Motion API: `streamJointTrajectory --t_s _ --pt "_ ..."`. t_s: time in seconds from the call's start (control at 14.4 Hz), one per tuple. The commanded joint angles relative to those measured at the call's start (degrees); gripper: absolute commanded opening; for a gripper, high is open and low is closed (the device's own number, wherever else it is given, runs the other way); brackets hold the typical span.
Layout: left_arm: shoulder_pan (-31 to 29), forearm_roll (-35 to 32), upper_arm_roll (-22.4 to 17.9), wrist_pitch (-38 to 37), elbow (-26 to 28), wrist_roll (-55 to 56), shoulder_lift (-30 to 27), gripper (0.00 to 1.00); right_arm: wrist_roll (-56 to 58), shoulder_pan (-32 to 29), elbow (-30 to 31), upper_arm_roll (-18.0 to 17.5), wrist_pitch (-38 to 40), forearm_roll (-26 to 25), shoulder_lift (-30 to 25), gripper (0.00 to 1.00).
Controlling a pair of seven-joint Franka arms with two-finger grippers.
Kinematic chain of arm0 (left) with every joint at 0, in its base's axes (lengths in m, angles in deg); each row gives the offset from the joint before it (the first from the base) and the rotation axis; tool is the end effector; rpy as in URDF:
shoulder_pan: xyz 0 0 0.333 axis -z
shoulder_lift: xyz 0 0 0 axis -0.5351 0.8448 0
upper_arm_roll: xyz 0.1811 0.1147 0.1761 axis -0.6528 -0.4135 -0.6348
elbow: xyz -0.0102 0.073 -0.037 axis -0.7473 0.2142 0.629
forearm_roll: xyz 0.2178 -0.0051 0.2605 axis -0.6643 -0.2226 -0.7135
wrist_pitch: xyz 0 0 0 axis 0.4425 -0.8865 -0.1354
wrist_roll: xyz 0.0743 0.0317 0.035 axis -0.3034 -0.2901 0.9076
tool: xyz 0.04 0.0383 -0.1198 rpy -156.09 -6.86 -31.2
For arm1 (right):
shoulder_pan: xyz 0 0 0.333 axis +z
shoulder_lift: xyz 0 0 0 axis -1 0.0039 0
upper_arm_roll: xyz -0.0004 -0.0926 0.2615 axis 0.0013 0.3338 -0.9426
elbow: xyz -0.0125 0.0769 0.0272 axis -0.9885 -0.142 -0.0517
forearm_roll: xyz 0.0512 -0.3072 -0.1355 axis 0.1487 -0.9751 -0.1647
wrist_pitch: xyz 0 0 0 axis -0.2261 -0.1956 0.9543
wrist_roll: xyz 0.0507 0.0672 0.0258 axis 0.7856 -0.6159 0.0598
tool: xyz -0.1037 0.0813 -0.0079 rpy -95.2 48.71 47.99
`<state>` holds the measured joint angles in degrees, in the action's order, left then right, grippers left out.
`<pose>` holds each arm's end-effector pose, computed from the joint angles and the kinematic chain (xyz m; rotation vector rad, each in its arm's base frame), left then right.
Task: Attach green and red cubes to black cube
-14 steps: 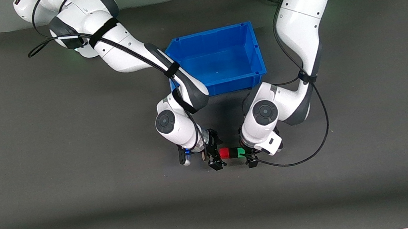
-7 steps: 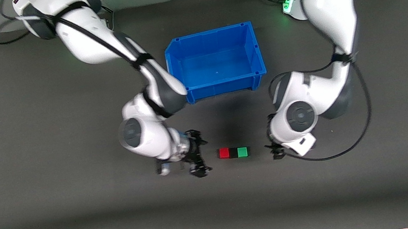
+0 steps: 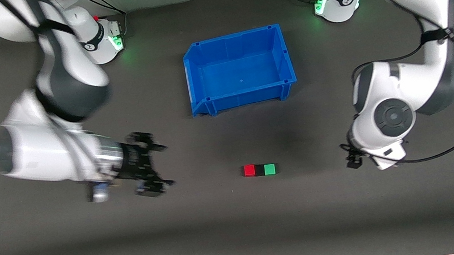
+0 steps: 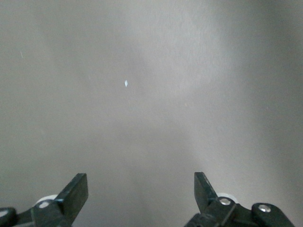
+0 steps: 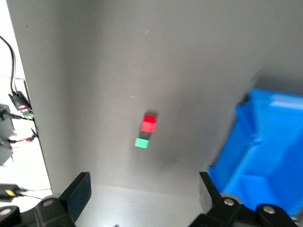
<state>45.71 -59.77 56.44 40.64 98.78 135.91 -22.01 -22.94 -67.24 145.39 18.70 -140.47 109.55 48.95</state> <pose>0.5911 -0.1469 0.3284 -2.5357 -1.5694 0.0167 0.5967 0.2269 0.4748 -2.1812 1.7501 0.4902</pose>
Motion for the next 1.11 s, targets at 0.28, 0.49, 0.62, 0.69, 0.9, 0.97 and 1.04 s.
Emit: streamJointTrajectory --t_s 0.28,0.49,0.62,0.69,0.9,0.97,1.04 --pt "-9.4 1.0 0.5 -1.4 10.8 -32.9 -13.4 1.0 28.5 -5.9 2.7 3.6 21.0 -10.1 -10.1 1.0" --pt "-13.2 2.6 0.5 -4.1 11.9 -44.7 -16.1 1.0 44.3 -5.8 2.7 10.7 26.8 -12.2 -12.0 1.0" --pt "-16.3 4.4 0.4 -7.9 11.8 -58.7 -18.7 1.0 56.2 -5.6 2.6 15.1 27.7 -13.5 -12.2 1.0" --pt "-18.4 5.6 0.4 -9.2 11.5 -66.3 -19.7 1.0 60.1 -5.6 2.6 16.5 28.3 -14.1 -12.3 1.0" --pt "-18.5 6.0 0.5 -9.1 9.6 -79.2 -20.0 1.0 66.5 -5.4 2.7 18.1 28.4 -15.5 -12.3 1.0" --pt "-18.3 6.0 0.7 -9.2 8.8 -79.2 -19.7 1.0 68.5 -5.2 2.8 18.2 28.4 -17.4 -12.4 1.0" --pt "-18.2 5.9 0.8 -9.2 8.8 -79.9 -20.1 1.0 71.2 -5.2 2.8 18.1 28.4 -18.7 -12.3 1.0"
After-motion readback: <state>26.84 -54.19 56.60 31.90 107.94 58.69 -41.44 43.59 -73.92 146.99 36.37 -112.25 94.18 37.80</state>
